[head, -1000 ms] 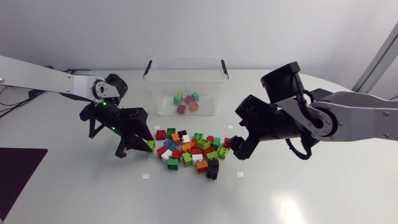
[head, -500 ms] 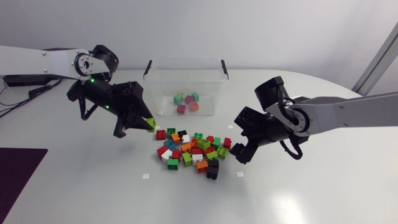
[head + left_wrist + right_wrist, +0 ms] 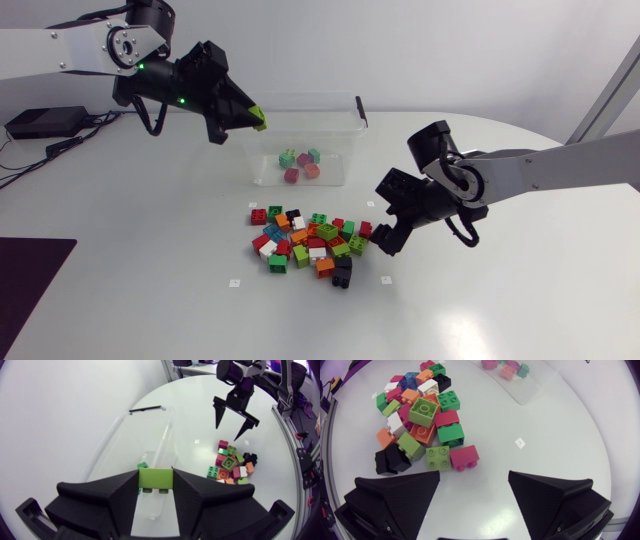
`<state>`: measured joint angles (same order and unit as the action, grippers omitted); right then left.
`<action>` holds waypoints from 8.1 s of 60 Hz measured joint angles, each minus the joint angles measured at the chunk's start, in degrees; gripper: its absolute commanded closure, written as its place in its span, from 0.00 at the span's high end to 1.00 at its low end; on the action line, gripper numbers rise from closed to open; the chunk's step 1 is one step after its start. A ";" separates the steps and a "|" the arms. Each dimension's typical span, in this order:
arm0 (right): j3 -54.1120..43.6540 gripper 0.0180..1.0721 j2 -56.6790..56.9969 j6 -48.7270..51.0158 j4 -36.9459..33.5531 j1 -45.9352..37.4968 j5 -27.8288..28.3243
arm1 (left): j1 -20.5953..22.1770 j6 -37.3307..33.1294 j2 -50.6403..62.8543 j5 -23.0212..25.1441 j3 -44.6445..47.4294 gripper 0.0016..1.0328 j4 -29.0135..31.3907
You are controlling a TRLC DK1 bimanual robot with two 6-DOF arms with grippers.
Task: Place the duplo bricks in the container
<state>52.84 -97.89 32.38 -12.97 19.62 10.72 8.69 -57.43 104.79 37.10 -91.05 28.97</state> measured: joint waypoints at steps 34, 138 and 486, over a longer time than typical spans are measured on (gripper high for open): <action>4.17 0.94 -4.74 2.93 -0.09 -1.46 1.97 | -0.63 16.94 14.40 -5.95 -14.03 0.59 -12.41; 12.11 0.86 -10.91 11.23 -6.58 -2.51 5.60 | -4.50 3.50 -22.73 -5.90 29.38 0.95 -9.44; 68.87 0.90 -29.62 -12.76 -19.67 2.78 -6.54 | 0.46 21.97 -5.16 -8.61 15.15 0.22 -23.78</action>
<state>121.71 -127.50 19.62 -32.64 22.39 4.19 9.15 -35.46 99.63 28.49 -75.90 5.19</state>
